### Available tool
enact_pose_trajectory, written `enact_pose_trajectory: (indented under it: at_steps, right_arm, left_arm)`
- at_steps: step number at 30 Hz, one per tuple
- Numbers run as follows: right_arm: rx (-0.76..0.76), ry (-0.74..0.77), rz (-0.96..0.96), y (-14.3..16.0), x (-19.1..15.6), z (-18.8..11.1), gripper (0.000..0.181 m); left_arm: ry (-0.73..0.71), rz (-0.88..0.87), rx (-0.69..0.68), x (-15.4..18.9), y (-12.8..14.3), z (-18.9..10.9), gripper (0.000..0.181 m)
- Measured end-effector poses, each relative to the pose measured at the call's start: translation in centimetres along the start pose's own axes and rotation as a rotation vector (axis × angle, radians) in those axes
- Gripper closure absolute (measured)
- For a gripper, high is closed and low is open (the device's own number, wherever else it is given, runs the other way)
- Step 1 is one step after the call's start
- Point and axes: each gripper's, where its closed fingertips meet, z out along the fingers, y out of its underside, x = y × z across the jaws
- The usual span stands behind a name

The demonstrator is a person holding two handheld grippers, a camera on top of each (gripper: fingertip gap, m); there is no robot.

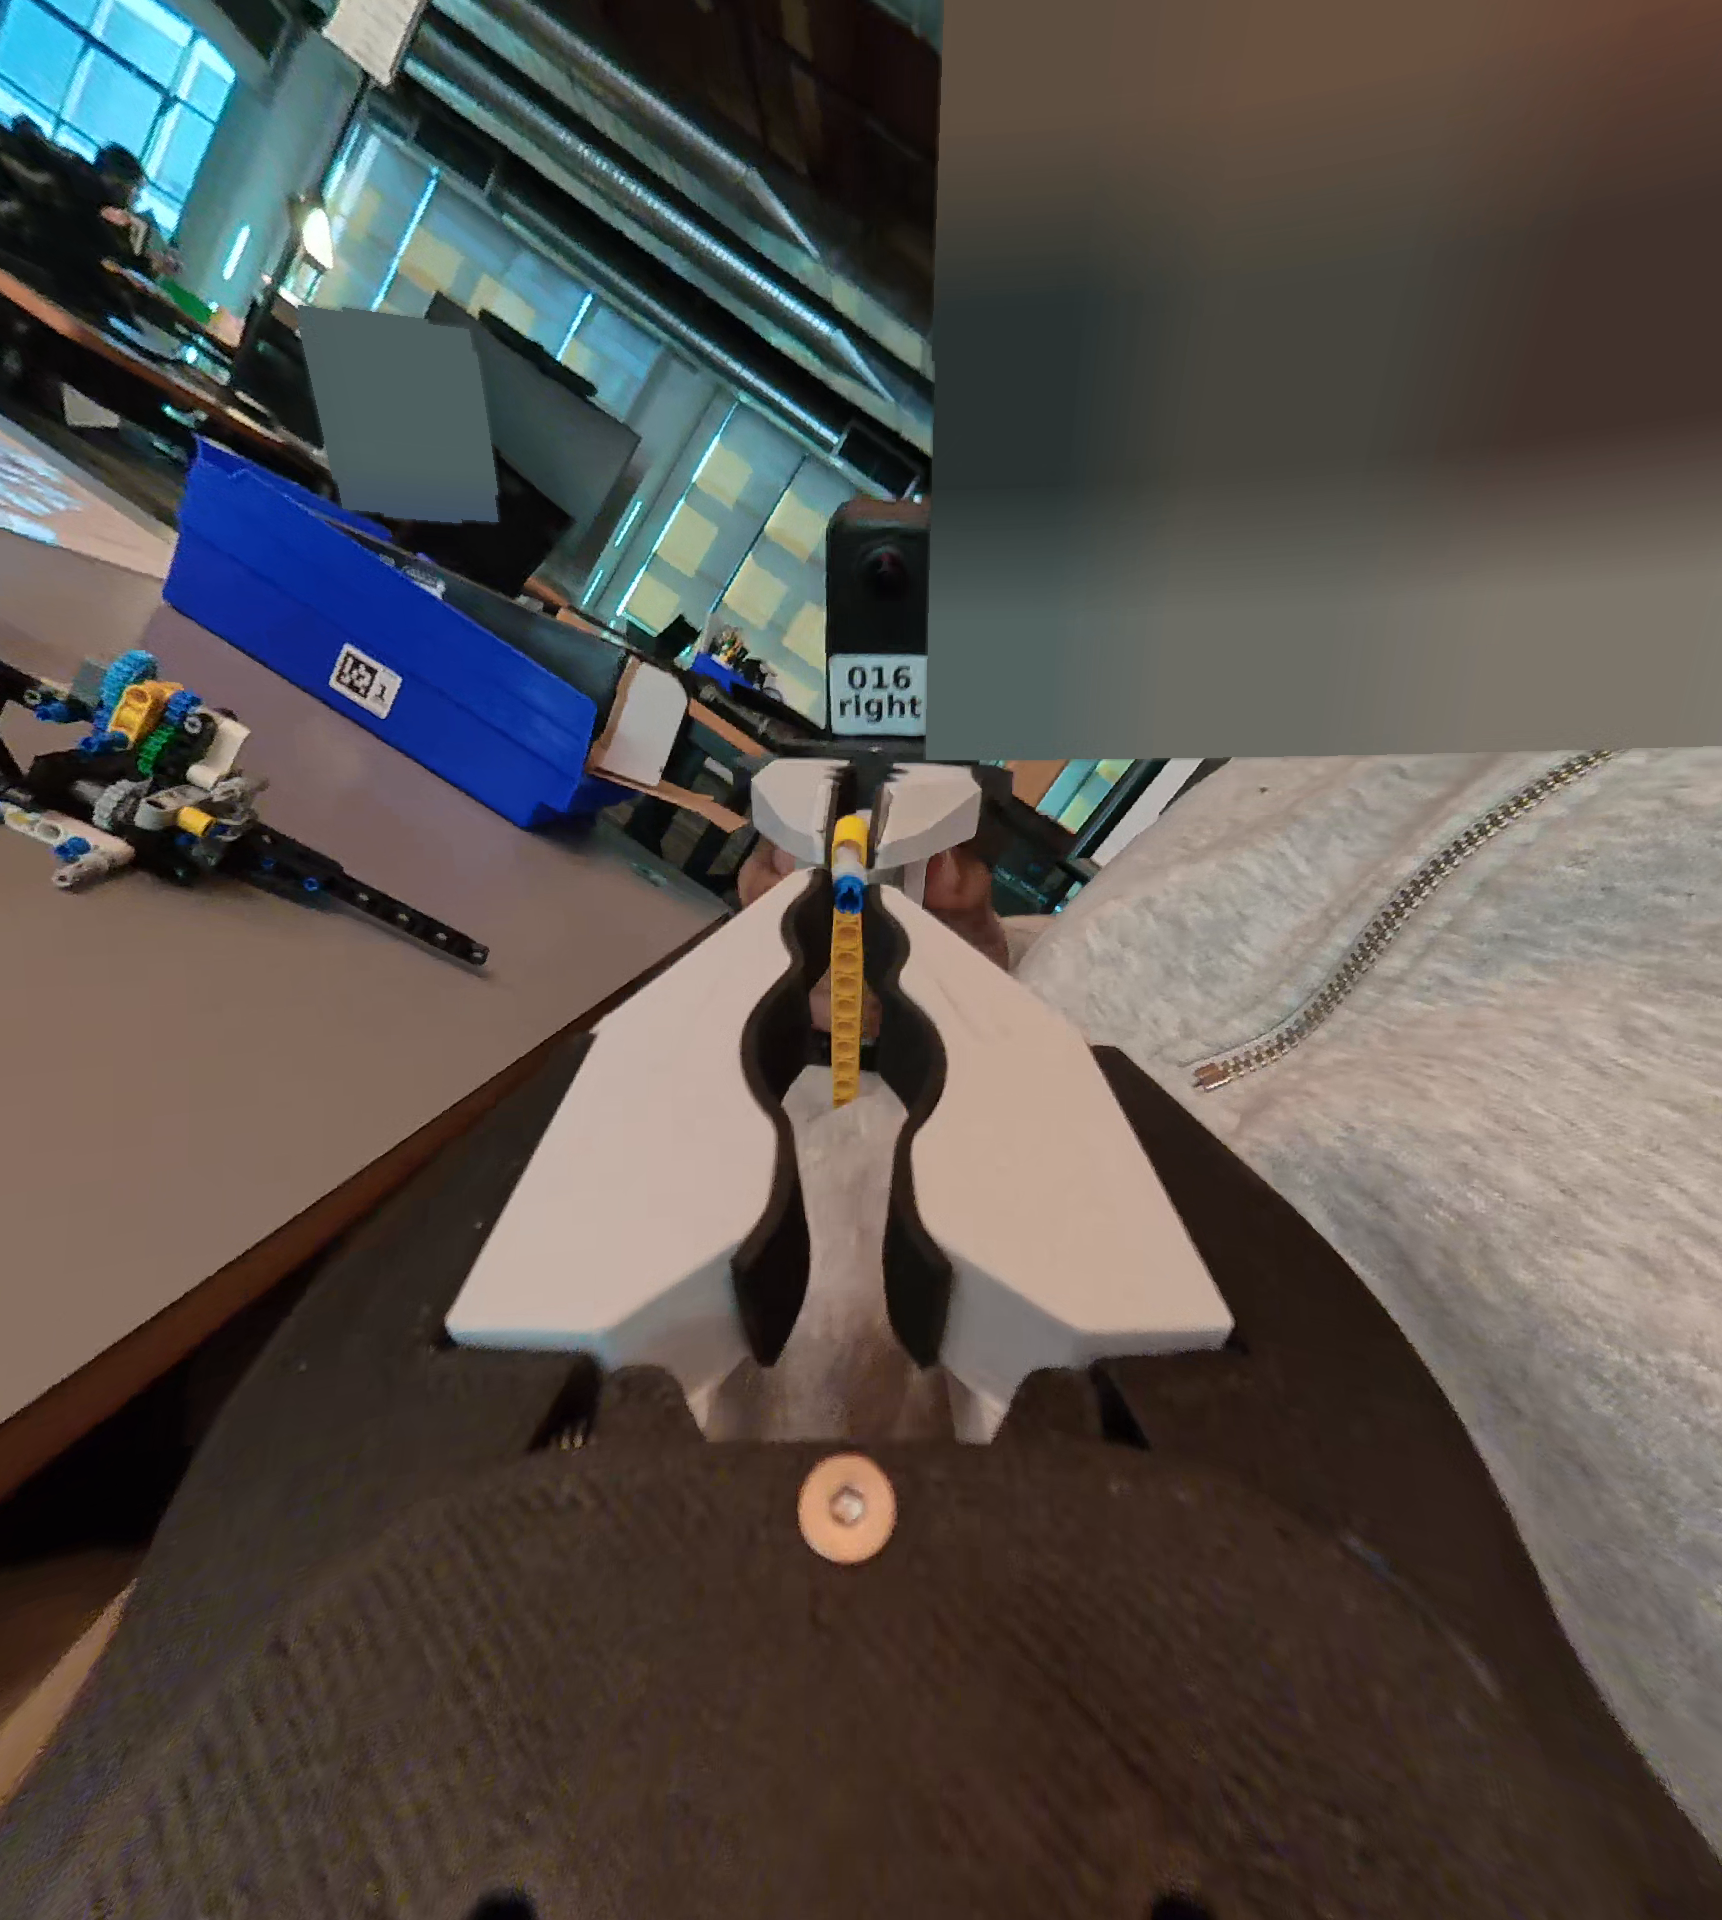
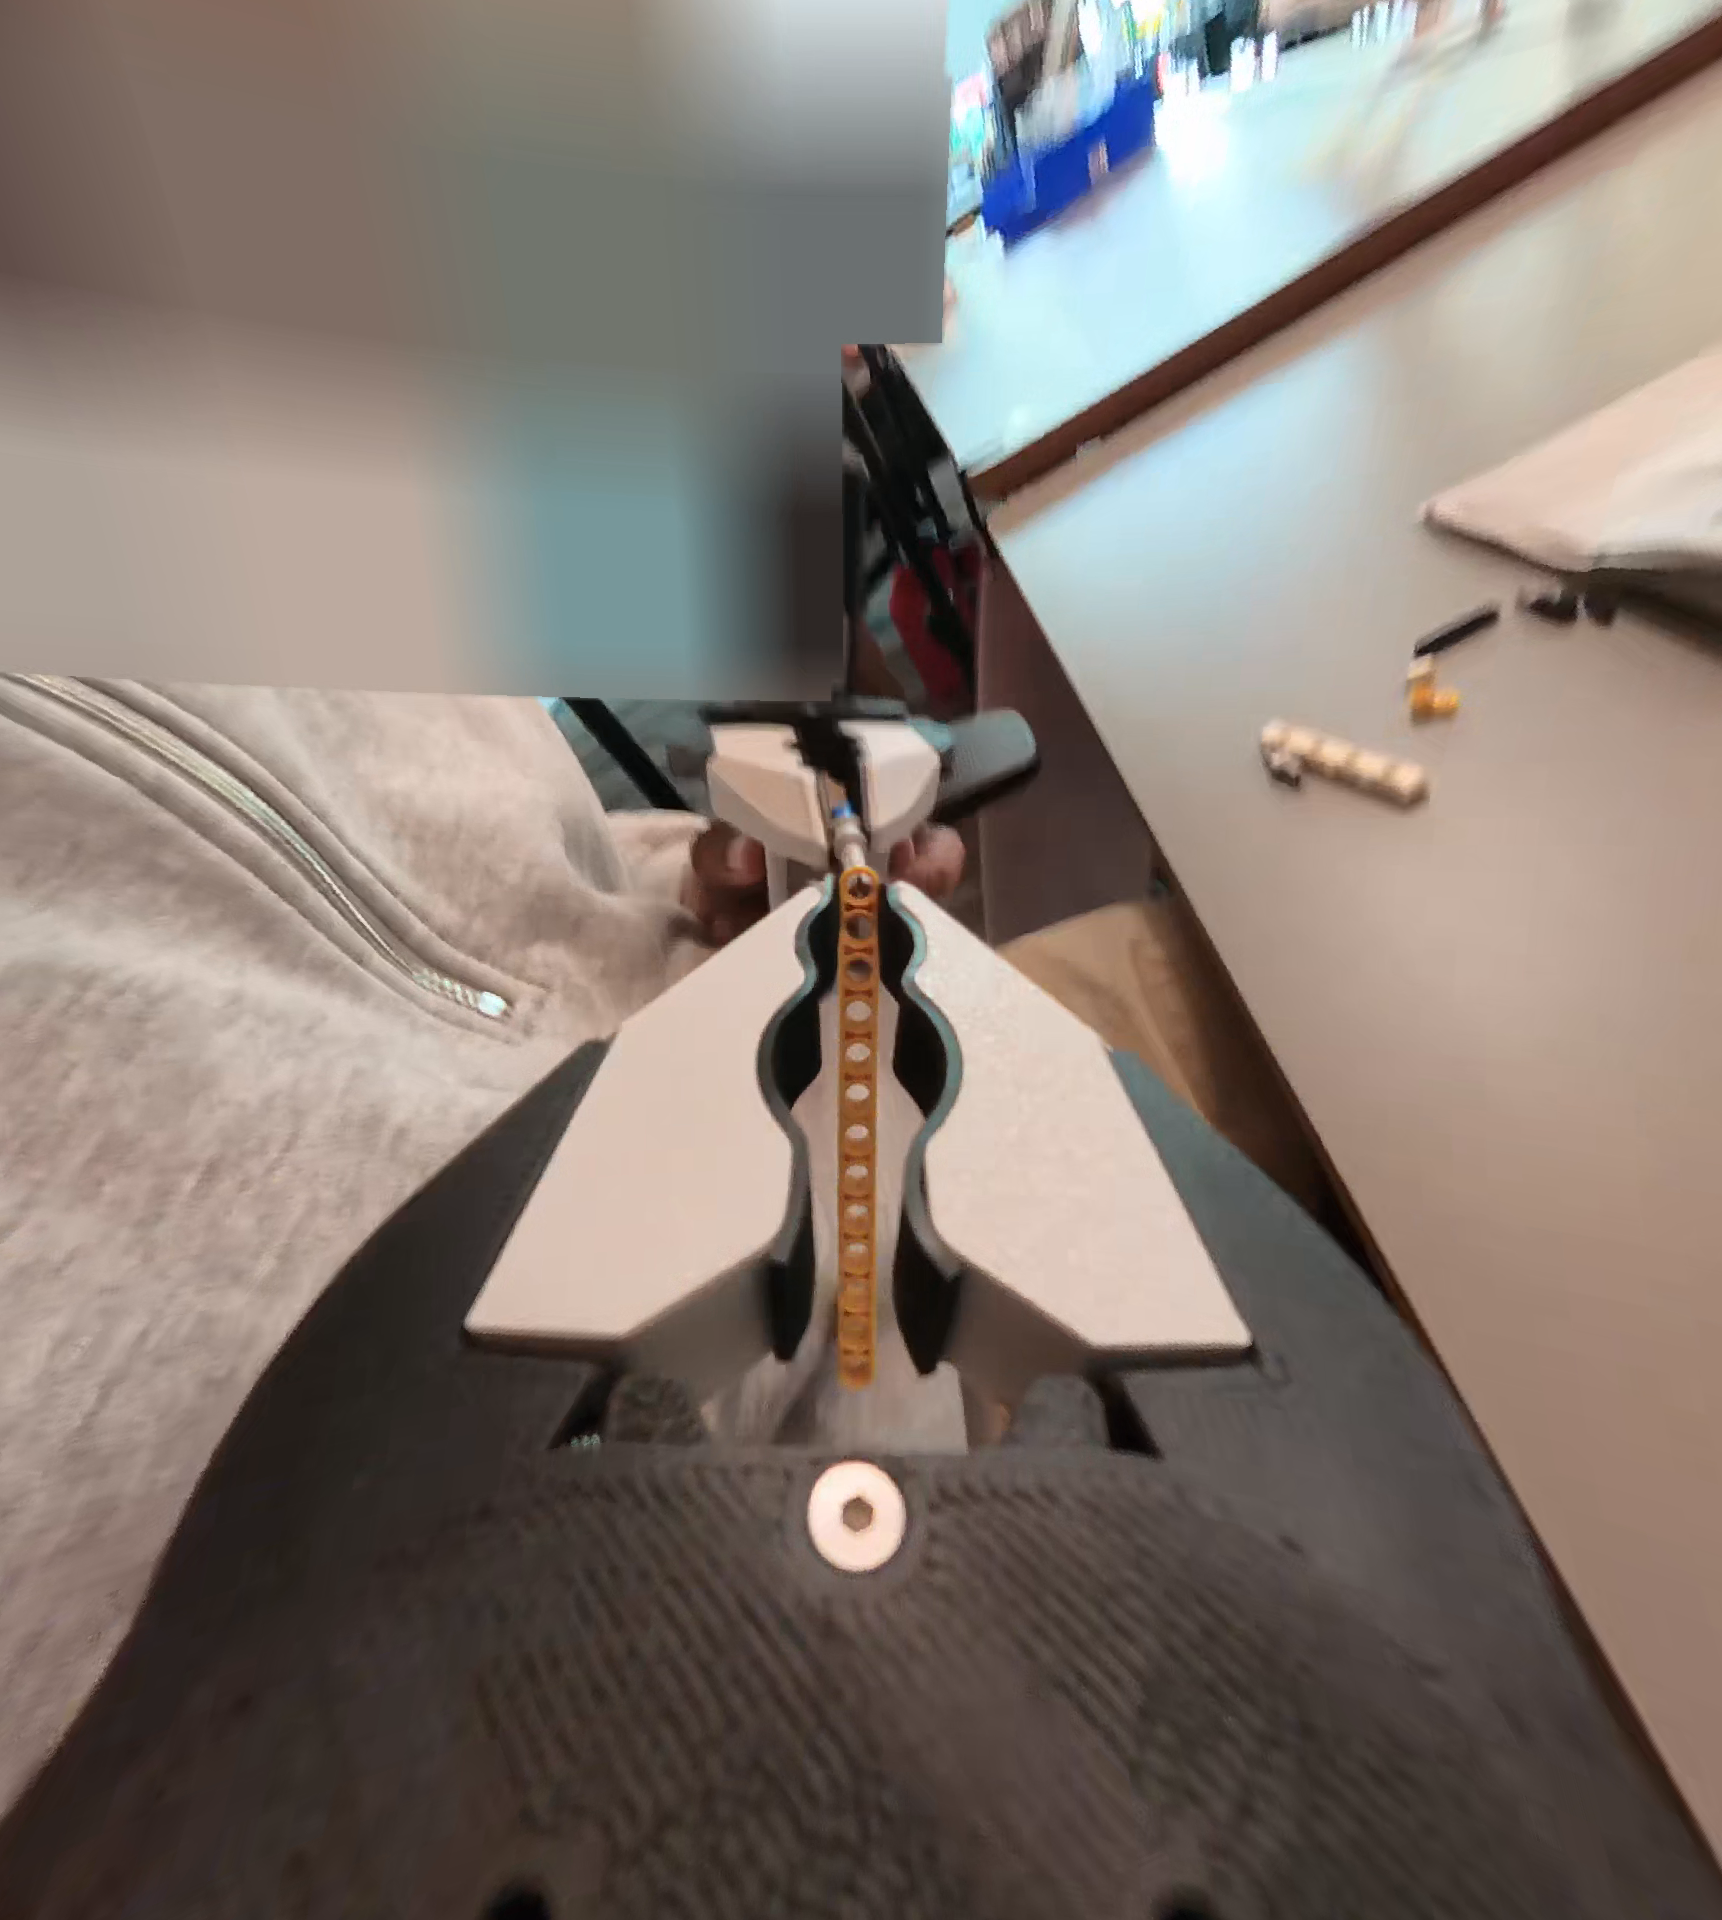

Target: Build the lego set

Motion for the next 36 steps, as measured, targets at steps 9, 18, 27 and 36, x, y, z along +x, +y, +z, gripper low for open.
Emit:
enact_pose_trajectory:
  at_steps: [9, 18, 27, 36]
  right_arm:
    - [0.184, -0.044, 0.058, -1.6, -0.3, 0.1, 0.176]
    - [0.220, -0.053, 0.090, -2.3, -0.1, 0.2, 0.176]
    - [0.221, -0.041, 0.094, -2.6, 0.1, 0.1, 0.177]
    - [0.236, -0.052, 0.102, -2.7, 0.1, 0.1, 0.177]
  left_arm:
    - [0.036, 0.002, 0.045, 0.3, -0.8, 0.0, 0.179]
    - [0.023, 0.020, 0.059, 0.0, -1.5, 0.1, 0.179]
    - [0.028, 0.021, 0.073, 0.0, -1.7, 0.0, 0.179]
    - [0.019, 0.009, 0.072, -0.2, -1.6, 0.1, 0.179]
